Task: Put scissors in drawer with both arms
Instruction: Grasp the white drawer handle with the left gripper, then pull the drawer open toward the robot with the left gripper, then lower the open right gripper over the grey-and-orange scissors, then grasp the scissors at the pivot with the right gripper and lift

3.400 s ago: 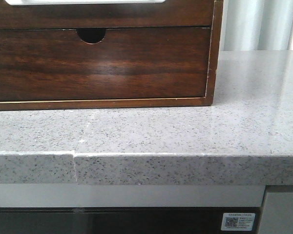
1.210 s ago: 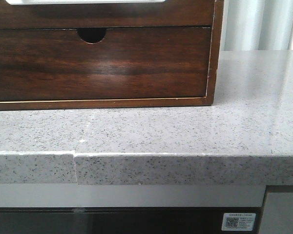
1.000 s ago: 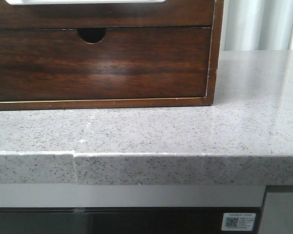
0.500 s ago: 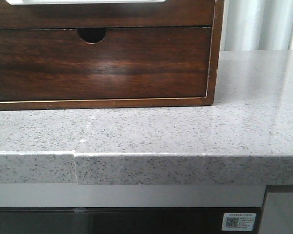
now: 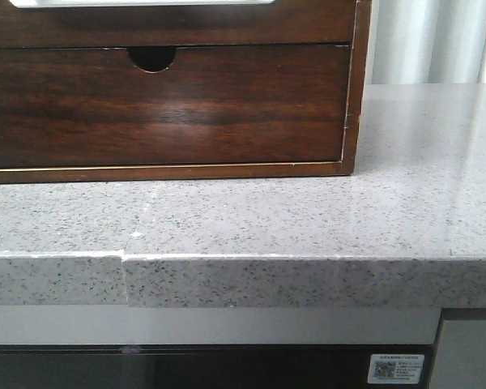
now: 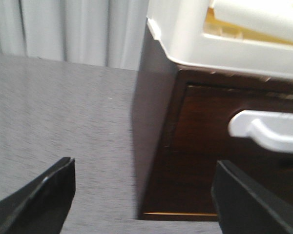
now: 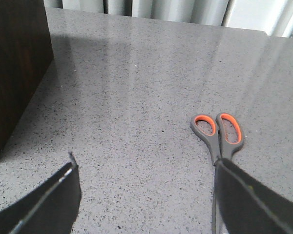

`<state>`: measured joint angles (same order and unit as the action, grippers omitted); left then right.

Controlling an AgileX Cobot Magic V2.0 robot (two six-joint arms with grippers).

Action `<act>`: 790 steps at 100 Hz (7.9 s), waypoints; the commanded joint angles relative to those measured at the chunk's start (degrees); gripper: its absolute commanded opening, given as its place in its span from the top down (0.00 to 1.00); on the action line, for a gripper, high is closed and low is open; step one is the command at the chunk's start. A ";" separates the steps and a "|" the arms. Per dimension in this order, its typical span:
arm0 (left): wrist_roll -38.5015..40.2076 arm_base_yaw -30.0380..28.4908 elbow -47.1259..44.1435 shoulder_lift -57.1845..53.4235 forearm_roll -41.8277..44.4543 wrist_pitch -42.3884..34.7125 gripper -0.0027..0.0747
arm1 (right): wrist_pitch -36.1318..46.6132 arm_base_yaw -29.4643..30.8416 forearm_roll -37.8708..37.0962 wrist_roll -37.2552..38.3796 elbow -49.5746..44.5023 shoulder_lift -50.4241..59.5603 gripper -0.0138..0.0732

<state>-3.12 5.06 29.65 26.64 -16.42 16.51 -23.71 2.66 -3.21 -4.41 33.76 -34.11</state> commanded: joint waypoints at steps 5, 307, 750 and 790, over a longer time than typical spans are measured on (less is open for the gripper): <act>0.63 0.22 1.72 0.72 -20.98 -3.52 0.26 | 4.82 0.48 -0.73 -0.29 2.00 -0.53 0.25; -43.93 -0.45 9.34 37.91 -83.08 41.95 0.99 | 5.04 0.48 -0.20 -0.29 2.00 -0.53 0.25; -15.42 1.56 13.12 4.72 -5.01 22.96 0.40 | -40.02 21.20 9.67 -13.13 48.87 -63.79 0.88; -15.42 1.56 13.12 4.72 -5.01 22.96 0.40 | -39.62 19.71 18.11 -19.50 53.45 -44.92 0.88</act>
<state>-18.93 6.20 40.90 31.02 -19.84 45.32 -64.63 23.36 11.72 -20.95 83.19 -85.41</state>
